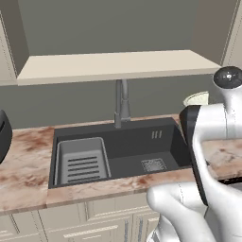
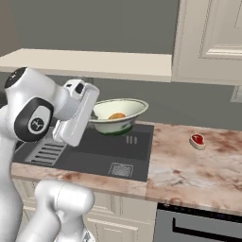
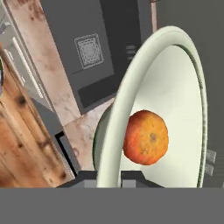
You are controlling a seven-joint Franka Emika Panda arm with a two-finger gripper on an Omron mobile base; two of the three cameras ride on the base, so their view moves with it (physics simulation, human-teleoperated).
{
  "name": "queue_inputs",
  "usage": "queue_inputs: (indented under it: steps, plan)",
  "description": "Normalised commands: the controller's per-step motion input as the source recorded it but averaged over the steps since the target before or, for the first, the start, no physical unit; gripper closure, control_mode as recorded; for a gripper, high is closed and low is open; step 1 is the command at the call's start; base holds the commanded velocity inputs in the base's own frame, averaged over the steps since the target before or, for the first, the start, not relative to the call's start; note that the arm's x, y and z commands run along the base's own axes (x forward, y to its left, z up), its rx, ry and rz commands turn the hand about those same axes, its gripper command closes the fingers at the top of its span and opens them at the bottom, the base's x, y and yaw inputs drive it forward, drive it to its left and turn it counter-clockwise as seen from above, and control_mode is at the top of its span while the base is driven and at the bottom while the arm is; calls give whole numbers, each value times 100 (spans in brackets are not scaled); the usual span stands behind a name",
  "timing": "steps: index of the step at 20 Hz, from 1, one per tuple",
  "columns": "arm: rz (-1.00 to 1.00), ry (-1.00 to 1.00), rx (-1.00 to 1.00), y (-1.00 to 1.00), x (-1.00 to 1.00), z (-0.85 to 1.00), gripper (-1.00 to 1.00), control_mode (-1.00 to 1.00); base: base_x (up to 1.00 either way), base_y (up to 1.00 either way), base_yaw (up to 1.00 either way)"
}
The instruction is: Pick the squash from the sink and place it in the bowl. Then pick the bowl and place it in the microwave. Then close the microwave door and press the start button.
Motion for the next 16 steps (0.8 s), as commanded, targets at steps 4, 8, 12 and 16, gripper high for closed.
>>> queue_inputs:
  steps: [4,8,12,16]
  plan:
    - [27,0,11,64,-49,35,100,-100,0,0,0]
    - [24,0,9,64,-30,44,100,-100,0,0,0]
    - [19,0,10,51,-17,39,100,-100,0,0,0]
    - [10,-1,10,15,-3,33,100,-100,0,0,0]
